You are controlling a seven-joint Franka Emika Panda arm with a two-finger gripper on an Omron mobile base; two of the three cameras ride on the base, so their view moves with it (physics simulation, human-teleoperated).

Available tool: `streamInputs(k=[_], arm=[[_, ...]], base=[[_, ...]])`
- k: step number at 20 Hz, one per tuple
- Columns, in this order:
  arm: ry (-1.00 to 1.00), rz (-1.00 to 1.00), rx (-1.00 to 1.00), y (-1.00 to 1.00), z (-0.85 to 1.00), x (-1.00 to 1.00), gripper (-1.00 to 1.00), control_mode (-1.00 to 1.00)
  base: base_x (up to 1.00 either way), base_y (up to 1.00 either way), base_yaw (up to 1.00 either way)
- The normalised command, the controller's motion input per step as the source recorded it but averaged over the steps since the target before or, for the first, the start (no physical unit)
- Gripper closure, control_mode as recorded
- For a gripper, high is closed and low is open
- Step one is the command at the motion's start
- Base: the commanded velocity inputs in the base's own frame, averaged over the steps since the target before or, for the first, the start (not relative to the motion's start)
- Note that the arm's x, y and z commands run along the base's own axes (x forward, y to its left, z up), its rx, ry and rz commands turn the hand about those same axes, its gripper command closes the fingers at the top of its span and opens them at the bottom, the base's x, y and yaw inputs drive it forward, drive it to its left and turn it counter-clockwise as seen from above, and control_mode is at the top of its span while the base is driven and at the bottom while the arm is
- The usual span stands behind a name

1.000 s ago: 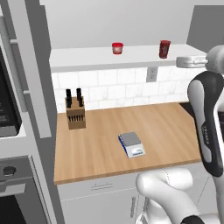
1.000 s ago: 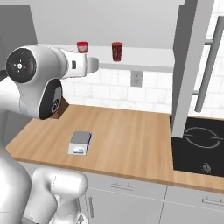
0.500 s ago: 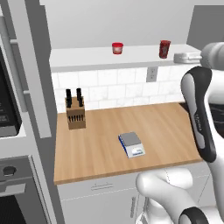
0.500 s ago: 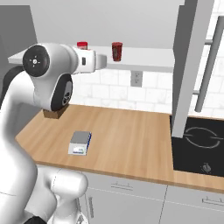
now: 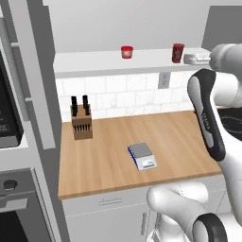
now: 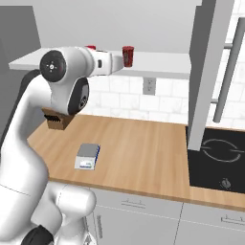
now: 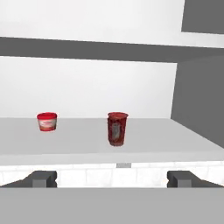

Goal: Pick the yogurt and place it on the digital scale for weighing, and close the cabinet.

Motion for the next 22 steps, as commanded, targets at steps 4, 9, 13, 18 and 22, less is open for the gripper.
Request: streamInputs(k=[4,9,13,18,22], arm=[[-0.04,0.02,0.00,-0.02,0.00,0.68,-1.00,-1.00],[-0.04,0.01,0.00,-0.09,0.00,0.60,-1.00,-1.00],[-0.03,0.00,0.00,-0.25,0.00,0.40,-1.00,-1.00],[-0.01,0.00,0.00,-0.07,0.00,0.47,-1.00,-1.00],[0.00,0.01,0.00,0.00,-0.08,0.54,-1.00,-1.00]], base=[[0.00,0.00,0.00],[0.00,0.00,0.00],[0.00,0.00,0.00],[0.00,0.00,0.00],[0.00,0.00,0.00]])
